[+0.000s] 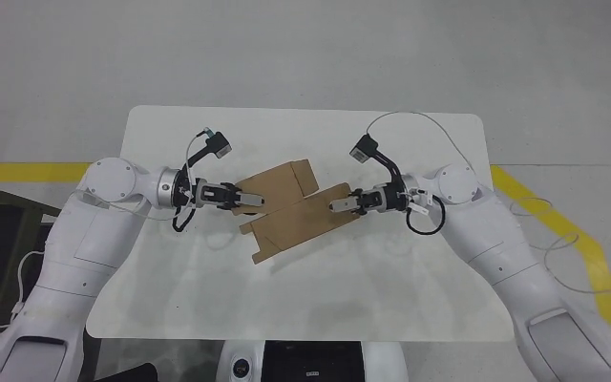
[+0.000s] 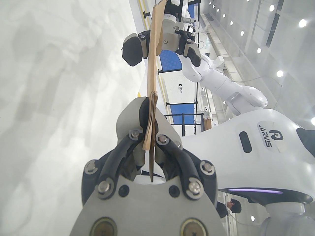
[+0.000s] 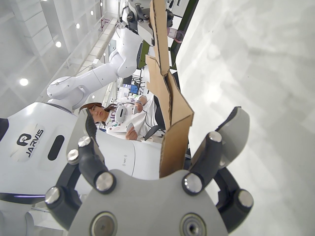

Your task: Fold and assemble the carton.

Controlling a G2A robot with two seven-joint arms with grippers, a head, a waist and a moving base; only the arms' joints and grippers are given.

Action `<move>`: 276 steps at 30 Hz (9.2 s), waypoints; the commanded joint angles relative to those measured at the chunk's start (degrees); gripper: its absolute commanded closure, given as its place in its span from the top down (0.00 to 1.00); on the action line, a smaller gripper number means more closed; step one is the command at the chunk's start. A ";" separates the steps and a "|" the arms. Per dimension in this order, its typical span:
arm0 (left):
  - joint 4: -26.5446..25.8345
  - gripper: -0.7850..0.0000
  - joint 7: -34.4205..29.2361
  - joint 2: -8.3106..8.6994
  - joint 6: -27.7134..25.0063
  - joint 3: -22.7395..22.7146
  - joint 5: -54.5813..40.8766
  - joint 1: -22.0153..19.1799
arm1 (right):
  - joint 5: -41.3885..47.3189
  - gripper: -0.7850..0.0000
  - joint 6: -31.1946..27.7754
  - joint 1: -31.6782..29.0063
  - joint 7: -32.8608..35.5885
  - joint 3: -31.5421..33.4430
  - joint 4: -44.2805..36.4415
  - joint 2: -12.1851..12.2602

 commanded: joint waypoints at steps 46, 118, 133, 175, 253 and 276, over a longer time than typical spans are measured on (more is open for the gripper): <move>-0.83 1.00 3.36 0.17 2.62 -1.80 -2.12 0.79 | 0.33 0.00 -4.35 0.98 -4.36 -2.91 4.49 1.08; 0.14 0.50 8.22 -0.80 5.38 -0.92 0.97 -0.90 | -5.61 0.00 -5.61 -2.83 -5.62 2.89 2.32 -0.47; -0.47 0.09 8.18 -0.76 5.88 -0.66 3.31 -0.60 | -7.00 0.00 -4.04 -3.78 -5.84 4.98 0.00 -0.20; -4.86 0.00 5.11 -0.20 0.67 -1.97 3.94 0.90 | -2.29 0.95 -9.06 -5.85 -9.07 5.82 -9.55 -0.34; -7.56 0.00 2.22 -0.07 1.63 -1.49 0.83 1.78 | 1.44 0.00 -10.65 4.07 -10.66 -7.60 1.43 -3.33; -8.04 1.00 -0.38 -0.43 4.52 -3.17 -13.69 2.99 | -0.18 0.00 -10.94 2.08 -13.33 -5.81 4.94 -4.75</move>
